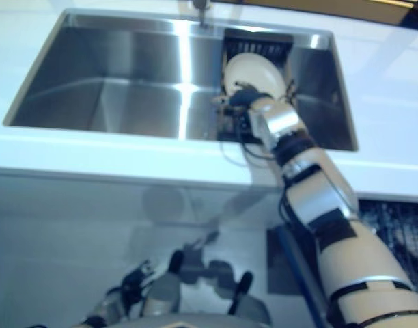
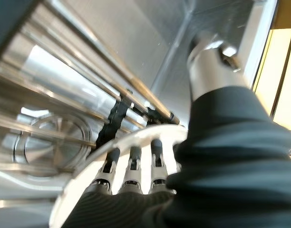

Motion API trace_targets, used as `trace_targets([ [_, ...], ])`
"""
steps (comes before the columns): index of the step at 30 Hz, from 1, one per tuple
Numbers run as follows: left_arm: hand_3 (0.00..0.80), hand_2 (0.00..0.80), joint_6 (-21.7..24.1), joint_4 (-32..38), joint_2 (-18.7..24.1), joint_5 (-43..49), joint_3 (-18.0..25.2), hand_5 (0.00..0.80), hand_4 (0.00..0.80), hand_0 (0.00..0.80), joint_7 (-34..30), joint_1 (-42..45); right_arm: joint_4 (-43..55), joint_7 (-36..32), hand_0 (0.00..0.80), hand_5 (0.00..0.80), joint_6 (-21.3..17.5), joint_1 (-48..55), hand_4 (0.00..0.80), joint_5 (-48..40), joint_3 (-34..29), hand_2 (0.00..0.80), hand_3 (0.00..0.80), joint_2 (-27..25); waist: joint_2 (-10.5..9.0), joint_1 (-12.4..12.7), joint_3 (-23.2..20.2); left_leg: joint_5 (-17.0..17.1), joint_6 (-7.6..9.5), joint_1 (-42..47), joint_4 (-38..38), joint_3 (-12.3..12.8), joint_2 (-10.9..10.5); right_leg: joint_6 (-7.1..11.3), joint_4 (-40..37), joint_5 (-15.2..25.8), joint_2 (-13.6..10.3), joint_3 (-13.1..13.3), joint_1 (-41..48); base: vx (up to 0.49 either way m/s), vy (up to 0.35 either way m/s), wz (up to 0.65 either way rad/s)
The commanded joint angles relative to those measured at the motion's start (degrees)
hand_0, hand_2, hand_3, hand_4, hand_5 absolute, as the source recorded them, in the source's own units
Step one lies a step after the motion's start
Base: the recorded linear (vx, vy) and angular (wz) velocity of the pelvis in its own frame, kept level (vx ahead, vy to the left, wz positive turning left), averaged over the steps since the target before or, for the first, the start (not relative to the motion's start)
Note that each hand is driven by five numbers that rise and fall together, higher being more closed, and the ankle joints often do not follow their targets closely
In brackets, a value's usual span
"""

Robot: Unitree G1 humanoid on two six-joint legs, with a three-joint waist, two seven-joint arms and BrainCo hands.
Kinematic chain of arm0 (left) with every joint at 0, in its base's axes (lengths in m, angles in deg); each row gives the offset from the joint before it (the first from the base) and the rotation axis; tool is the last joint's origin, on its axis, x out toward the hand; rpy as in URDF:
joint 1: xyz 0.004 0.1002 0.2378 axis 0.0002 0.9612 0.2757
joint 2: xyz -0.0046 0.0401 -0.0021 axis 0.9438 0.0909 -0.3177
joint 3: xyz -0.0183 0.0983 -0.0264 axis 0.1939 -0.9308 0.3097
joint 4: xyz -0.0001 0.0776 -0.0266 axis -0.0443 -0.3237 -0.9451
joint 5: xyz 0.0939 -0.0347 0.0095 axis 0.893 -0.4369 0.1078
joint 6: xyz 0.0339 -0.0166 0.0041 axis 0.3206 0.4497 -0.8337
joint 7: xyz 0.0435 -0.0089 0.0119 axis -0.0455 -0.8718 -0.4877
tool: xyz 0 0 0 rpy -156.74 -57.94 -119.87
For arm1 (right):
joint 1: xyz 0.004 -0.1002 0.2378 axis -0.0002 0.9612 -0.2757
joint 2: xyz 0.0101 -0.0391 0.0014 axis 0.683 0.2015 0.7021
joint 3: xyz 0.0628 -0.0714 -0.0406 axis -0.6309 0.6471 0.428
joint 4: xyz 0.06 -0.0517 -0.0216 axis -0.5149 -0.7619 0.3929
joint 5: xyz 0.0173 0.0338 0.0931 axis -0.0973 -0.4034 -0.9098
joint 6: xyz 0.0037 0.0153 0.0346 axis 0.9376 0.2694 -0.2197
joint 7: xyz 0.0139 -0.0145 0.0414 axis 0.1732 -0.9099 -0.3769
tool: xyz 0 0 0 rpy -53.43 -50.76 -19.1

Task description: Take plates into dishwasher

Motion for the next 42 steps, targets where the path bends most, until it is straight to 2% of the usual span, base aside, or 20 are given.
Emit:
trace_targets([
  [1, 0.0, 0.0, 1.4, -0.97, 0.29, -0.75, -3.02, 0.0, 0.0, 0.0, -0.51, -2.73, -1.23, -3.49, 0.552, 0.552, 0.06, -5.72, 0.552, 6.94, 4.69, 0.552, 0.552, -1.01, -3.28, 2.46, 1.42, 0.93, 2.74, 0.81, -1.5, 0.26, -2.5, 0.82, 0.01, 2.8, -4.1, 0.34, 0.96, 0.033, -0.011, 0.0],
  [3, 0.0, 0.0, 1.35, -0.78, 0.24, -0.74, -3.21, 0.0, 0.0, 0.0, -0.5, -2.51, -1.69, -4.17, 0.8, 0.8, -0.43, -6.31, 0.8, 12.37, 6.43, 0.8, 0.8, -2.05, -3.29, 2.53, 1.28, 0.87, 2.74, 0.92, -1.5, 0.29, -2.49, 0.91, 0.01, 2.79, -4.06, 0.32, 1.04, 0.0, 0.0, 0.0],
  [8, 0.0, 0.0, 1.67, -1.02, 0.35, -1.17, -3.76, 0.0, 0.0, 0.0, -0.75, -2.23, -2.89, -3.53, 0.8, 0.8, -0.48, -8.11, 0.8, 18.74, 9.17, 0.8, 0.8, -3.06, -3.32, 2.85, 1.15, 0.89, 2.66, 0.84, -1.5, 0.29, -2.37, 1.03, 0.01, 2.71, -4.01, 0.14, 1.02, 0.0, 0.0, 0.0],
  [20, 0.0, 0.0, 1.68, -1.12, 1.09, -0.02, -3.6, 0.0, 0.0, 0.0, -1.35, -1.35, -2.92, -1.9, 0.8, 0.8, 0.96, -9.27, 0.8, 21.65, 11.99, 0.8, 0.8, -4.75, -3.8, 3.62, 0.33, 0.7, 2.67, 1.12, -1.5, -0.17, -2.35, 0.99, 0.01, 2.29, -3.82, -0.53, 1.59, 0.002, -0.006, 0.01],
  [26, 0.0, 0.0, 1.65, -0.47, 1.07, -0.03, -3.37, 0.0, 0.0, 0.0, -1.26, -1.09, 0.61, -2.41, 0.8, 0.8, 2.1, -8.12, 0.8, 23.78, 12.43, 0.8, 0.8, -6.08, -3.76, 3.09, 0.08, 0.62, 2.6, 1.22, -1.5, 0.23, -2.27, 1.12, 0.01, 2.23, -3.85, -0.32, 1.59, 0.0, 0.0, 0.0],
  [31, 0.0, 0.0, 1.21, 0.24, 1.0, 0.16, -2.57, 0.0, 0.0, 0.0, -0.86, -0.72, 5.91, -4.82, 0.8, 0.8, 1.13, -5.87, 0.8, 29.54, 13.5, 0.8, 0.8, -8.03, -3.99, 2.49, -0.34, 0.48, 2.62, 1.53, -1.5, 0.67, -2.18, 1.2, 0.01, 2.11, -3.78, -0.08, 1.78, 0.0, 0.0, 0.0],
  [32, 0.0, 0.0, 1.14, 0.18, 0.92, 0.29, -2.31, 0.0, 0.0, 0.0, -0.8, -0.67, 6.82, -4.59, 0.424, 0.424, 1.0, -5.43, 0.424, 31.39, 13.75, 0.424, 0.424, -8.4, -4.05, 2.37, -0.47, 0.44, 2.64, 1.62, -1.5, 0.78, -2.15, 1.2, 0.01, 2.06, -3.76, -0.02, 1.85, 0.0, 0.0, 0.0],
  [33, 0.0, 0.0, 1.12, 0.18, 0.87, 0.25, -2.17, 0.0, 0.0, 0.0, -0.7, -0.68, 7.59, -5.13, 0.0, 0.0, 0.84, -5.1, 0.0, 33.3, 14.07, 0.0, 0.0, -8.79, -4.12, 2.23, -0.56, 0.39, 2.64, 1.68, -1.5, 0.89, -2.13, 1.22, 0.01, 2.0, -3.75, 0.02, 1.89, 0.0, 0.0, 0.0],
  [38, 0.0, 0.0, 1.03, 0.74, 1.28, 0.35, -1.15, 0.0, 0.0, 0.0, -1.17, 0.08, 13.33, -7.51, 0.0, 0.0, 0.35, -1.79, 0.0, 39.14, 15.35, 0.0, 0.0, -11.94, -4.36, 1.62, -0.76, 0.08, 2.78, 1.82, -1.5, 1.34, -2.08, 1.42, 0.01, 1.82, -3.71, 0.24, 1.95, 0.0, 0.0, 0.0],
  [42, 0.0, 0.0, 0.99, 1.11, 1.47, 0.83, -0.51, 0.0, 0.0, 0.0, -1.41, 0.68, 16.77, -8.77, 0.0, 0.0, 0.6, 1.24, 0.0, 40.29, 15.56, 0.0, 0.0, -13.52, -4.45, 1.27, -0.73, -0.07, 2.87, 1.93, -1.5, 1.63, -1.97, 1.54, 0.01, 1.78, -3.72, 0.3, 1.97, 0.0, 0.0, 0.0],
])
